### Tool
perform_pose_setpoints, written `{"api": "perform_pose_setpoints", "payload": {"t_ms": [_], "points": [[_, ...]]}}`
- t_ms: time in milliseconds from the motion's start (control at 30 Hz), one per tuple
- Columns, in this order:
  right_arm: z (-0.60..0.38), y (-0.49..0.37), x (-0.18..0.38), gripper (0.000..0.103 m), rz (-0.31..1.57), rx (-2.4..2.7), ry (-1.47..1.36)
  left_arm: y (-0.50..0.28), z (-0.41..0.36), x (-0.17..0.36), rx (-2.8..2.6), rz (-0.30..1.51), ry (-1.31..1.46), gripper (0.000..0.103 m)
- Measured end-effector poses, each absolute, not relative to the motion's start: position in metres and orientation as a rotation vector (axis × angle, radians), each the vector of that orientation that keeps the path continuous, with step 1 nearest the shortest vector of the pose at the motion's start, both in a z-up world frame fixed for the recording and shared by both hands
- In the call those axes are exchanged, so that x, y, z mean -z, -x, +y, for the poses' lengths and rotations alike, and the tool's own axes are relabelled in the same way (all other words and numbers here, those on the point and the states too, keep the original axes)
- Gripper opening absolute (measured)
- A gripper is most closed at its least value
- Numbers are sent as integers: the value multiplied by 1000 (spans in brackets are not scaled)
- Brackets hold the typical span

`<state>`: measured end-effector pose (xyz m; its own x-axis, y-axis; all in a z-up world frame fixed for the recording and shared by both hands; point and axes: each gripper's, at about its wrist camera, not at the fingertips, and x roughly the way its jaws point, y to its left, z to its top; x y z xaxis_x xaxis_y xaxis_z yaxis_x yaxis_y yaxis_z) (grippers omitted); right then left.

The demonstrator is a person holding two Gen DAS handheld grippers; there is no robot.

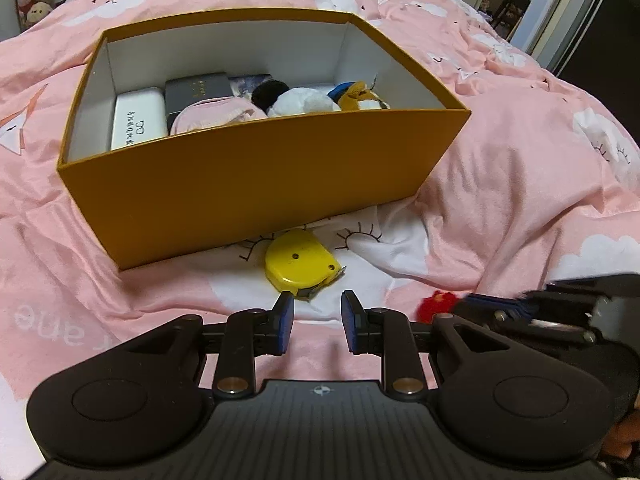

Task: Organize objects
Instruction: 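Grasp the orange crocheted fruit with the right tool while the left tool grasps the yellow tape measure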

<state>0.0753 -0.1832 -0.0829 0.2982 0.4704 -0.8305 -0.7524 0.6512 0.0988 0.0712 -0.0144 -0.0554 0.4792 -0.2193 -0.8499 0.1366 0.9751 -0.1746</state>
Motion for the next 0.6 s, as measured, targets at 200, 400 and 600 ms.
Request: {"api": "perform_pose_setpoints", "payload": {"t_ms": [200, 400, 600], "points": [[-168, -85, 76, 16, 951, -831, 300, -76, -7, 59, 195, 1067, 122, 28], [-182, -85, 79, 37, 973, -760, 246, -79, -6, 67, 217, 1098, 150, 29], [-184, -75, 86, 42, 988, -748, 289, -81, -6, 71, 224, 1121, 162, 29]]}}
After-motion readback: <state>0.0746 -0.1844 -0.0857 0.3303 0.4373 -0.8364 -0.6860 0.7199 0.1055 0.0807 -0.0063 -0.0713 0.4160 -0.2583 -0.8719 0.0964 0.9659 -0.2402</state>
